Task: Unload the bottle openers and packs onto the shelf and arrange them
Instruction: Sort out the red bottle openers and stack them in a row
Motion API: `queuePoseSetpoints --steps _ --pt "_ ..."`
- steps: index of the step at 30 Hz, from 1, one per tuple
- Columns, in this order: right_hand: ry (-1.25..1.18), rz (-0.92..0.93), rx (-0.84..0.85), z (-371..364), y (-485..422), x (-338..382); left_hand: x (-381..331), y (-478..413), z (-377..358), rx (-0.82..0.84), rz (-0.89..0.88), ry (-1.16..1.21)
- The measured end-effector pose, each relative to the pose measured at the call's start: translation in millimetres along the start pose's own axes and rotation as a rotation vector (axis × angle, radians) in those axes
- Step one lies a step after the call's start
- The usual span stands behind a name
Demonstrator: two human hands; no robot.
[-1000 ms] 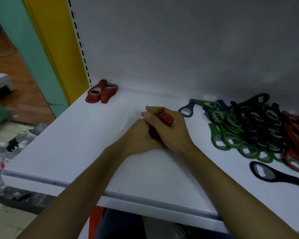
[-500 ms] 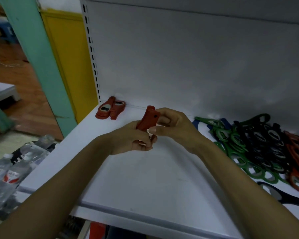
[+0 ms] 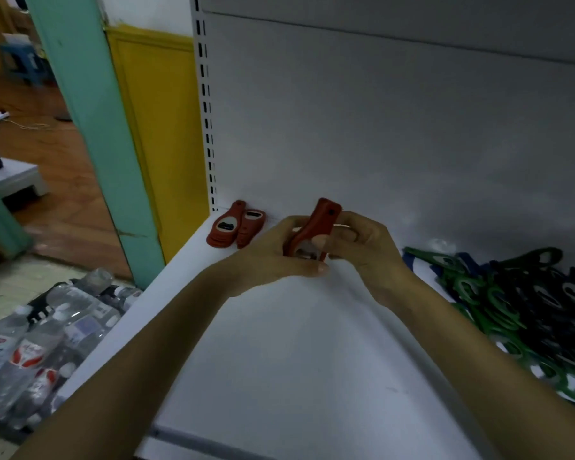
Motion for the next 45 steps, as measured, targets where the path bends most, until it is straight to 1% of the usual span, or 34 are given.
queuePoseSetpoints --steps 1,2,4,5,7,9,12,15,16,19,21,25,30,33,35,36,38,40,43,45 --pt "0.005 -0.049 -0.058 5.8 -5.1 -7.9 -2.2 1.2 12.2 -0.083 -0.042 -0.087" --pt "0.005 -0.111 -0.110 11.2 -10.1 -17.7 -3.7 3.9 30.0 -0.228 -0.088 -0.234" --pt "-0.006 -0.241 -0.176 16.1 -19.3 -37.6 -7.2 16.8 61.2 -0.523 -0.149 -0.676" --pt "-0.012 -0.293 -0.186 14.0 -24.6 -45.4 -3.6 22.0 69.4 -0.591 -0.151 -0.853" --pt "-0.022 -0.352 -0.182 3.0 -38.3 -55.5 18.0 23.2 76.7 -0.583 -0.057 -1.015" --pt "-0.023 -0.391 -0.182 -9.2 -53.4 -63.9 41.0 17.7 78.8 -0.508 0.031 -1.094" --pt "0.046 -0.454 -0.160 -24.9 -72.5 -72.7 53.2 10.0 74.0 -0.450 0.009 -1.124" --pt "0.079 -0.495 -0.151 -34.3 -86.6 -80.5 56.3 7.7 75.4 -0.452 -0.018 -1.113" --pt "0.140 -0.486 -0.159 -34.6 -91.0 -81.1 57.5 7.7 76.1 -0.460 -0.026 -1.113" --pt "0.538 -0.389 -0.124 -35.4 -102.5 -74.1 58.9 6.2 76.2 -0.482 -0.043 -1.124" --pt "0.646 -0.355 -0.084 -40.1 -104.5 -73.5 60.8 4.7 76.3 -0.480 -0.042 -1.134" --pt "0.612 -0.347 -0.101 -38.8 -106.3 -76.8 63.4 3.4 77.1 -0.481 -0.039 -1.130" --pt "0.623 -0.322 -0.073 -43.3 -101.8 -79.5 62.9 3.7 76.8 -0.474 -0.041 -1.121" --pt "0.485 -0.344 -0.098 -38.0 -89.3 -77.3 57.0 6.0 76.0 -0.477 -0.025 -1.115" --pt "0.388 -0.361 -0.091 -35.4 -76.0 -71.4 48.5 11.9 75.1 -0.513 -0.020 -1.128" --pt "0.405 -0.334 -0.082 -33.1 -68.7 -65.5 40.7 15.3 72.9 -0.532 -0.047 -1.151" --pt "0.579 -0.211 -0.073 -24.2 -48.9 -48.6 21.8 21.1 63.5 -0.533 -0.143 -1.233" --pt "0.691 -0.111 -0.091 -9.3 -18.4 -34.6 7.0 23.1 49.0 -0.474 -0.237 -1.322" --pt "0.643 -0.049 -0.147 25.2 31.7 -26.4 -8.3 19.1 13.0 -0.334 -0.331 -1.340" --pt "0.639 -0.026 -0.197 51.6 61.9 -22.0 -24.9 13.2 -27.6 -0.258 -0.430 -1.320"
Point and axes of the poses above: each hand's wrist, its own y-axis away from the middle knuckle, its own z-axis out of the back of the hand, x = y × z, the point moved 9 cm from there along -y, towards the middle knuckle, and after that the axes turned 5 degrees about -y, right-handed, at the moved point
